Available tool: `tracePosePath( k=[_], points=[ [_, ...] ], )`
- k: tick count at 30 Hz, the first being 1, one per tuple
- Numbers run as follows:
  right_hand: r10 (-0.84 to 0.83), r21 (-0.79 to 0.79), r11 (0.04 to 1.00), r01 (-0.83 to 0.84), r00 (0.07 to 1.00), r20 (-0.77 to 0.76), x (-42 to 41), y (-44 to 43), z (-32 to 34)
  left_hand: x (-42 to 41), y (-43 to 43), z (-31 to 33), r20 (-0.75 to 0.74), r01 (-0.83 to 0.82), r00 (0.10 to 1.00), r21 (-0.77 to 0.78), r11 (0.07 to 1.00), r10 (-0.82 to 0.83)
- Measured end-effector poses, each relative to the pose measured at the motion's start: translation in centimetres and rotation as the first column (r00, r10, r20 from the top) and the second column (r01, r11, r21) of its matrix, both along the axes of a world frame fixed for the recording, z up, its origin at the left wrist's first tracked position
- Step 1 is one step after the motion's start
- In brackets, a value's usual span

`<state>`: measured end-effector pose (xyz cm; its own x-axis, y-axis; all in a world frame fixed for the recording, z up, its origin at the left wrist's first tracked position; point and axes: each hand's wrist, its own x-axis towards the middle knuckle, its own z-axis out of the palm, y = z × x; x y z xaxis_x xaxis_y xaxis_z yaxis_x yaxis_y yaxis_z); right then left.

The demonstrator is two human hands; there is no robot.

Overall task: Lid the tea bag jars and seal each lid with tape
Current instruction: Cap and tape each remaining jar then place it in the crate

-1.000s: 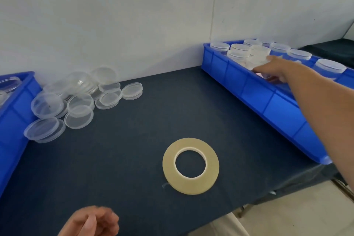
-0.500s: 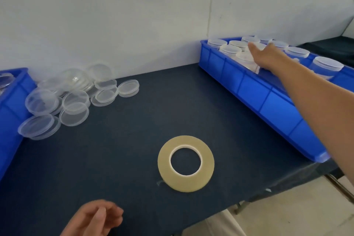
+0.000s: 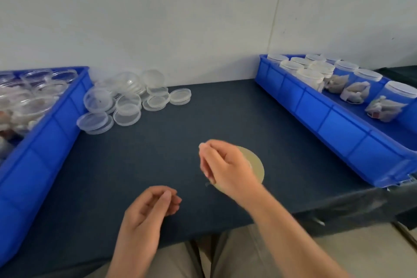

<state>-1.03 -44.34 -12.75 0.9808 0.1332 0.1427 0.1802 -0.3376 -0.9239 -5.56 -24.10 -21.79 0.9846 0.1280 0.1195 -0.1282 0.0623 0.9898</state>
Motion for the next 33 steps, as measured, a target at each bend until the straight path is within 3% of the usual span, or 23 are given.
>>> tracePosePath(
  k=[2,6,9,11,13,15,19,21,22,24,25,28,33],
  points=[
    [0.084,0.012,0.996,-0.084,0.993,-0.085,-1.8,2.7,-2.9,-0.2,0.0,0.5,-0.022,0.025,0.999,0.044,0.999,-0.024],
    [0.164,-0.189,0.969,-0.159,0.986,0.007,-2.7,3.6,-5.2,-1.3,-0.2,1.7,-0.039,0.04,0.999,0.059,0.997,-0.037],
    [0.169,-0.193,0.968,-0.162,0.985,0.023,-2.7,3.5,-5.2,-2.1,0.0,2.9,0.0,0.034,0.999,0.089,0.995,-0.034],
    [0.147,-0.159,0.977,-0.141,0.989,0.026,-2.4,3.4,-5.3,-2.8,0.8,4.0,0.094,-0.025,0.996,0.22,0.975,0.004],
    [0.147,-0.147,0.979,-0.141,0.989,0.028,-2.3,3.3,-5.4,-3.2,2.4,5.9,0.29,-0.159,0.957,0.454,0.876,0.023],
    [0.147,-0.164,0.976,-0.142,0.989,0.018,-2.5,3.3,-5.6,-3.3,4.6,8.4,0.428,-0.283,0.904,0.596,0.751,0.002],
    [0.144,-0.223,0.965,-0.14,0.99,0.002,-2.5,3.4,-5.7,-2.1,11.1,13.8,0.369,-0.437,0.895,0.62,0.652,0.249],
    [0.144,-0.237,0.962,-0.138,0.99,0.01,-2.5,3.5,-5.8,-1.1,15.4,15.8,0.306,-0.484,0.866,0.71,0.512,0.395],
    [0.142,-0.24,0.961,-0.135,0.99,0.011,-2.5,3.6,-5.8,-0.6,17.6,16.4,0.26,-0.451,0.85,0.809,0.378,0.457],
    [0.135,-0.235,0.964,-0.128,0.991,0.013,-2.6,3.5,-5.8,0.5,21.5,17.0,0.124,-0.198,0.794,0.978,0.06,0.595],
    [0.133,-0.234,0.964,-0.125,0.991,0.019,-2.5,3.5,-5.9,0.8,22.8,17.0,0.028,-0.032,0.747,0.999,-0.006,0.664],
    [0.13,-0.242,0.963,-0.119,0.991,0.031,-2.4,3.5,-6.0,1.4,24.4,16.1,-0.15,0.217,0.66,0.976,0.005,0.736],
    [0.132,-0.237,0.964,-0.116,0.99,0.05,-2.3,3.5,-6.2,2.5,24.7,15.1,-0.073,0.189,0.649,0.98,-0.068,0.757]
  ],
)
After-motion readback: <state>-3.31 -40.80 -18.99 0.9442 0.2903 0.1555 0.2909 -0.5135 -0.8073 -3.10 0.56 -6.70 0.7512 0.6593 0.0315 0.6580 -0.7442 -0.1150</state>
